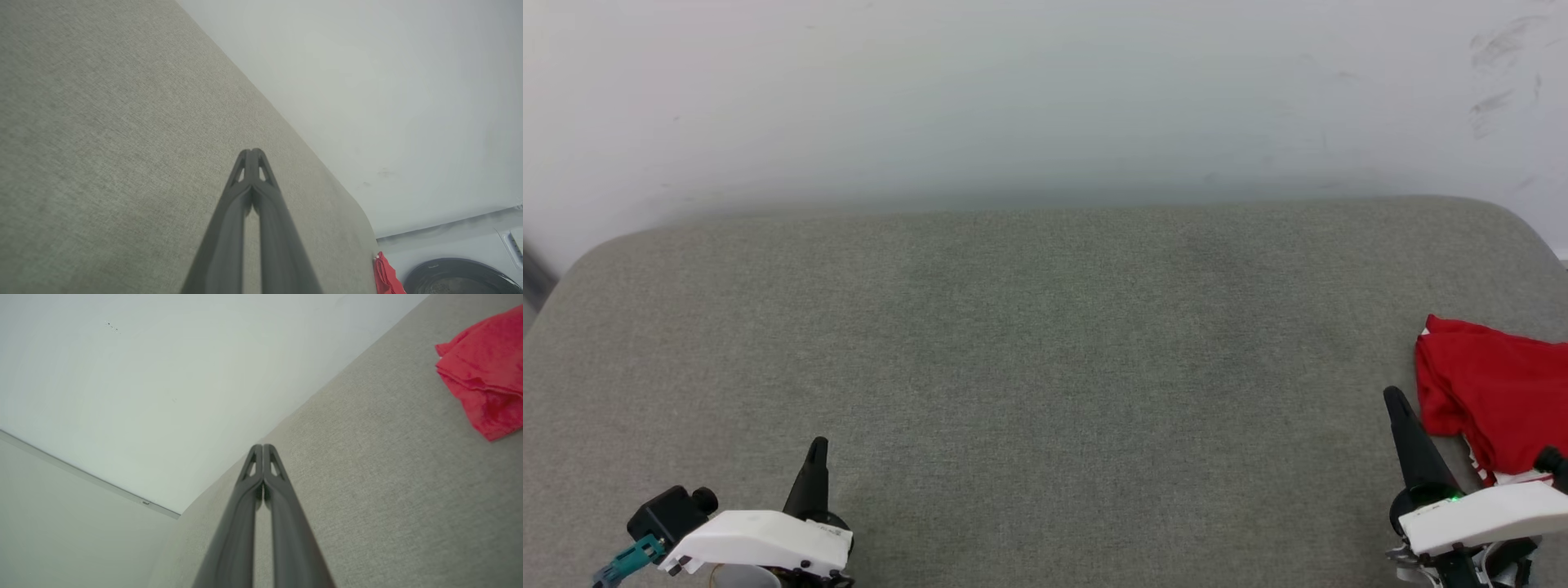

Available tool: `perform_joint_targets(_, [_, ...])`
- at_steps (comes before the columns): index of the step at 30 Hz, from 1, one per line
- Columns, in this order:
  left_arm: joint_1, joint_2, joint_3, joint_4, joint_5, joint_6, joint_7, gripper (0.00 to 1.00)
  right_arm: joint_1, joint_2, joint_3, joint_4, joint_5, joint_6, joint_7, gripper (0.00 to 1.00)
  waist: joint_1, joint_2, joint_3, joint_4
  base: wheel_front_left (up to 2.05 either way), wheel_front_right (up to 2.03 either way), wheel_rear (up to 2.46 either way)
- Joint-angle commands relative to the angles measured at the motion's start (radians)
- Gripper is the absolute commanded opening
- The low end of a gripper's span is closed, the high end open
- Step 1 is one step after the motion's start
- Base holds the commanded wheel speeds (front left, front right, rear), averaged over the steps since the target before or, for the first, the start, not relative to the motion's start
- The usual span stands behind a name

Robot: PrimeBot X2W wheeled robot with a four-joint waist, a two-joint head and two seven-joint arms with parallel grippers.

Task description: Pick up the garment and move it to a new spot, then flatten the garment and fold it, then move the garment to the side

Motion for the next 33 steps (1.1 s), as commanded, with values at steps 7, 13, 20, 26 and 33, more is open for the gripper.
perform_joint_targets(7, [-0.034, -0.009, 0.031, -0.004, -0.079, -0.026, 0.023, 0.0, -0.035, 0.006, -0.011, 0.007, 0.093, 0.0, 0.01, 0.0, 0.0, 0.0, 0.002, 0.003, 0.0, 0.0, 0.0])
perform_joint_targets(13, [-0.04, -0.02, 0.049, -0.001, -0.134, -0.04, 0.04, 0.0, -0.044, 0.011, -0.017, 0.019, 0.158, 0.0, 0.017, 0.0, 0.0, 0.0, 0.004, 0.006, 0.0, 0.0, 0.0])
perform_joint_targets(20, [-0.048, -0.03, 0.069, 0.004, -0.195, -0.056, 0.059, 0.0, -0.052, 0.016, -0.022, 0.033, 0.229, 0.0, 0.025, 0.0, 0.0, 0.0, 0.007, 0.009, 0.0, 0.0, 0.0])
perform_joint_targets(26, [-0.054, -0.04, 0.084, 0.007, -0.244, -0.07, 0.076, 0.0, -0.058, 0.021, -0.027, 0.044, 0.287, 0.0, 0.031, 0.0, 0.0, 0.0, 0.009, 0.012, 0.0, 0.0, 0.0])
perform_joint_targets(33, [-0.059, -0.051, 0.103, 0.011, -0.297, -0.085, 0.092, 0.0, -0.065, 0.025, -0.033, 0.056, 0.351, 0.0, 0.039, 0.0, 0.0, 0.0, 0.011, 0.015, 0.0, 0.0, 0.0])
